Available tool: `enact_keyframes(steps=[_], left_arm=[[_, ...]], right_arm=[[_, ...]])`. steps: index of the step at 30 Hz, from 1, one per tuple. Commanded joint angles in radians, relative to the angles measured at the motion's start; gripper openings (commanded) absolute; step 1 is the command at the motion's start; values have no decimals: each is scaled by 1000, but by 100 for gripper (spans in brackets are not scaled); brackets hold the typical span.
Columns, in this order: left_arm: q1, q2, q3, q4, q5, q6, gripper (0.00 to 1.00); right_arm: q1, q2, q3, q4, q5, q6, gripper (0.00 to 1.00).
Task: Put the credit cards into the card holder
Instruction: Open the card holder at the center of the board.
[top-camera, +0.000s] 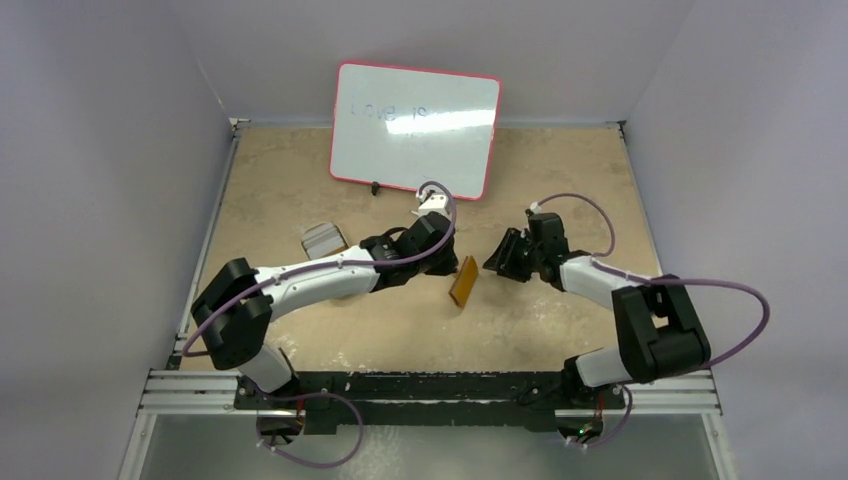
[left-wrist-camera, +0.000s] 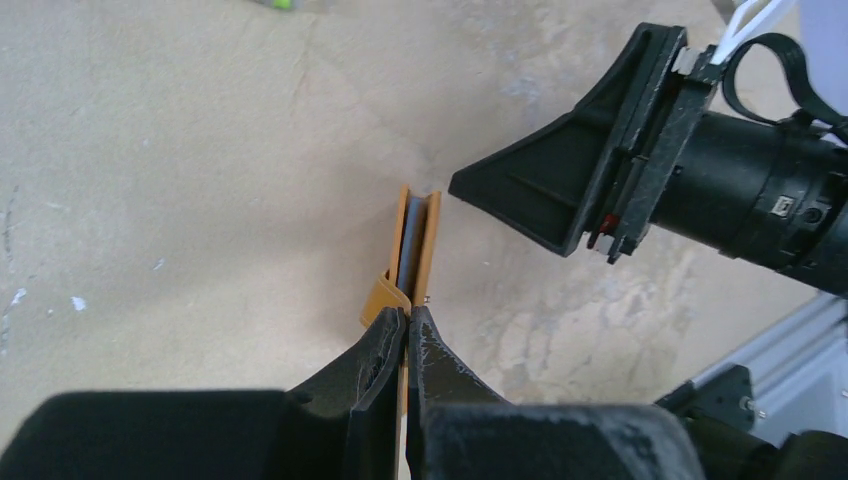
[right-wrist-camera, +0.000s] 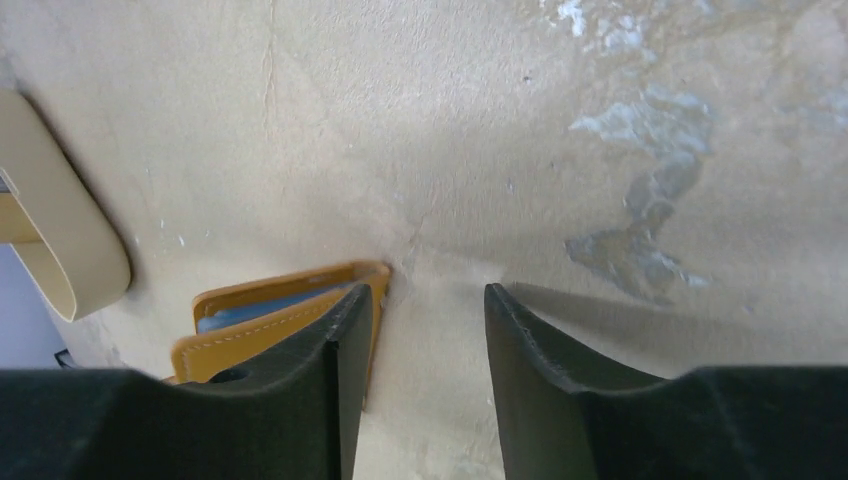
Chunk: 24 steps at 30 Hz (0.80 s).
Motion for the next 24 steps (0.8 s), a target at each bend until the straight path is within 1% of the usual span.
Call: enact_keyframes(steps=[1, 3, 5, 8, 15, 17, 20, 24], left_arm=[[3, -46, 7, 77, 54, -26, 0], [3, -49, 2, 83, 60, -27, 0], [3, -55, -9, 101, 71, -25, 0], [4, -52, -15, 109, 76, -25, 0], [4, -63, -27, 139, 98, -35, 0], [4, -61, -23, 139, 97, -36, 0], [5, -52, -23, 136, 96, -38, 0], [4, -56, -35, 145, 99, -45, 0]], right_arm=[[1, -109, 26, -132, 41, -47, 50], [3, -154, 20, -147, 3, -47, 54], [7, -212, 2, -140, -39, -40, 55], [15, -266, -20, -140, -79, -9, 56], [27, -382, -20, -167, -120, 54, 56], [31, -397, -15, -171, -119, 62, 56], [32, -375, -12, -185, -97, 57, 56], [36, -359, -27, -162, -131, 60, 56]])
